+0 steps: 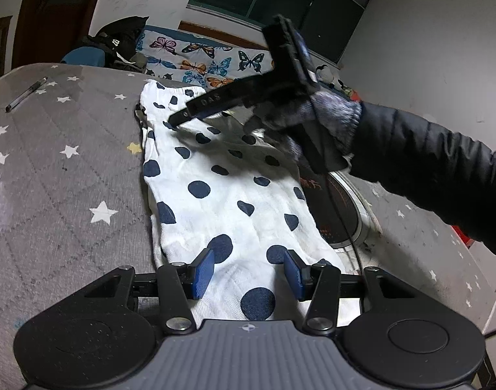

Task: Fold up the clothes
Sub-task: 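Reach the right gripper to the waistband end and close on it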

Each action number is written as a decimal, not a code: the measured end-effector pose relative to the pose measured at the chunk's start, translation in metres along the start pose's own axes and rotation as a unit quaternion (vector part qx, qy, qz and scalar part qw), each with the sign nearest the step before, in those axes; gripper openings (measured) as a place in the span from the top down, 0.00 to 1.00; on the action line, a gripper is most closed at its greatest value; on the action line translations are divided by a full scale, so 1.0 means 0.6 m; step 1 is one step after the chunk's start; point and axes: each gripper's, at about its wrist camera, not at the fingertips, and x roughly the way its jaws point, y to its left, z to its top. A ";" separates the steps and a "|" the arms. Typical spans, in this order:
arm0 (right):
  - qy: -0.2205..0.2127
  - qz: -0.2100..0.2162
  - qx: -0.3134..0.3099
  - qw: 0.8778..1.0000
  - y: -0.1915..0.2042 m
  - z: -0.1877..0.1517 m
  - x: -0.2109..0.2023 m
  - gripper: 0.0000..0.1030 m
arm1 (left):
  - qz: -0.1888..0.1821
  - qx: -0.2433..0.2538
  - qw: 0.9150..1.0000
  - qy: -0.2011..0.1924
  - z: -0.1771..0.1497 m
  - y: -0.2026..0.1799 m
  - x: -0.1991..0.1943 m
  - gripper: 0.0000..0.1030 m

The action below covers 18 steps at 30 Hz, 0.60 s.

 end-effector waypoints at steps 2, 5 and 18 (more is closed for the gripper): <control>0.002 -0.004 -0.002 1.000 -0.001 0.013 0.015 0.42 | 0.000 -0.003 1.000 -0.001 -0.002 0.000 0.001 0.52; 0.001 -0.010 -0.004 1.000 -0.005 0.030 0.036 0.41 | 0.001 -0.008 1.000 -0.002 -0.002 -0.001 0.002 0.52; -0.033 0.001 0.041 0.999 -0.061 0.064 0.039 0.39 | 0.005 -0.019 1.000 -0.004 -0.007 -0.007 0.003 0.50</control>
